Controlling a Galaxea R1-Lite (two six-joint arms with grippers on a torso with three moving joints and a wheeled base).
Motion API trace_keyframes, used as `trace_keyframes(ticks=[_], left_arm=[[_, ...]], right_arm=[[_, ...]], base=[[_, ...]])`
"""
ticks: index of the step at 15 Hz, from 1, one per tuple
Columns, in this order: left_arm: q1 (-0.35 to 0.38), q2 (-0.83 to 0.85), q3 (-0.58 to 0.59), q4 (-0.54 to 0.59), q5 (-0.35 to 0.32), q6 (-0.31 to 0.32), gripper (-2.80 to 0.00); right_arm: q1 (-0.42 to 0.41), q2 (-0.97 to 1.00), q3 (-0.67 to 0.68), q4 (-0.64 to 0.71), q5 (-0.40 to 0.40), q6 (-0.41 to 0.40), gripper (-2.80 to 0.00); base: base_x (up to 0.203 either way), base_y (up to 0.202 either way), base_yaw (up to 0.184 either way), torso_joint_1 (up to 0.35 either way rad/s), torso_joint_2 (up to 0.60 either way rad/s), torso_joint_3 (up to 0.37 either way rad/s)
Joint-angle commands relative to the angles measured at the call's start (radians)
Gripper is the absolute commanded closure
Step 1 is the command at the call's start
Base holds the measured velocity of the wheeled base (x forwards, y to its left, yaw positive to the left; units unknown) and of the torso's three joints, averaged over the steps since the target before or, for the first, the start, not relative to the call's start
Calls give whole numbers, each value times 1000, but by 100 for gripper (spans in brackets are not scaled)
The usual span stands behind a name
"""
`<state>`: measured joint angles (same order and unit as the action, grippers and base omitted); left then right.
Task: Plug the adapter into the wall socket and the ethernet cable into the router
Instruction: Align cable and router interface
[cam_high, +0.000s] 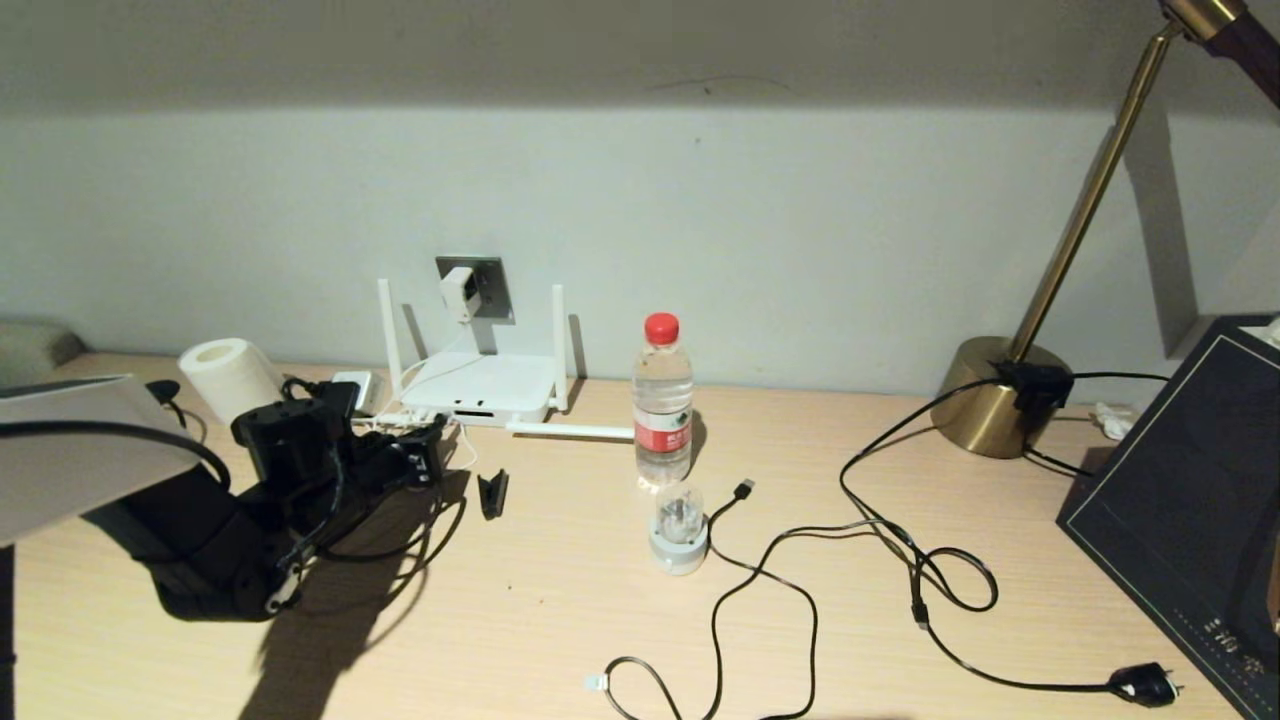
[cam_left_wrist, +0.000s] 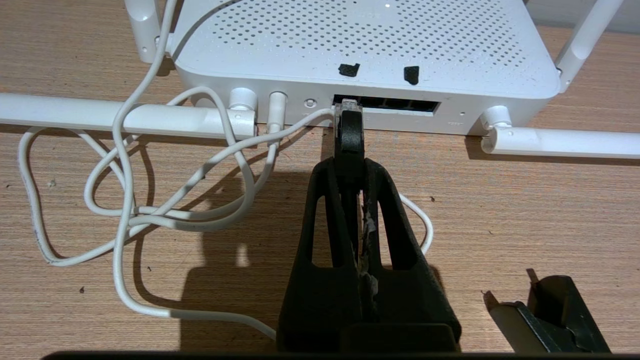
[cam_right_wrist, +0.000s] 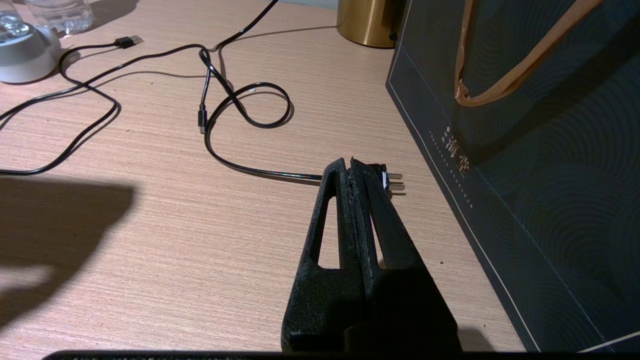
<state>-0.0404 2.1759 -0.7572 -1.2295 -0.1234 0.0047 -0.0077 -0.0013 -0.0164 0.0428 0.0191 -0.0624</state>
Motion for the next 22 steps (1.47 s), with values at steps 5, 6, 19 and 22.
trace_keyframes(ticks=[5, 6, 19, 22], left_arm=[[1, 8, -8, -7, 0, -2, 0], [2, 8, -7, -7, -1, -2, 0], [1, 7, -14, -7, -1, -2, 0], [-3, 8, -16, -7, -1, -2, 0]], right_arm=[[0, 1, 1, 0, 1, 0, 0], [0, 1, 0, 0, 1, 0, 0], [0, 1, 1, 0, 1, 0, 0], [0, 1, 0, 0, 1, -2, 0]], base=[[0, 0, 0, 0, 0, 0], [0, 0, 0, 0, 0, 0], [0, 0, 0, 0, 0, 0], [0, 0, 0, 0, 0, 0]])
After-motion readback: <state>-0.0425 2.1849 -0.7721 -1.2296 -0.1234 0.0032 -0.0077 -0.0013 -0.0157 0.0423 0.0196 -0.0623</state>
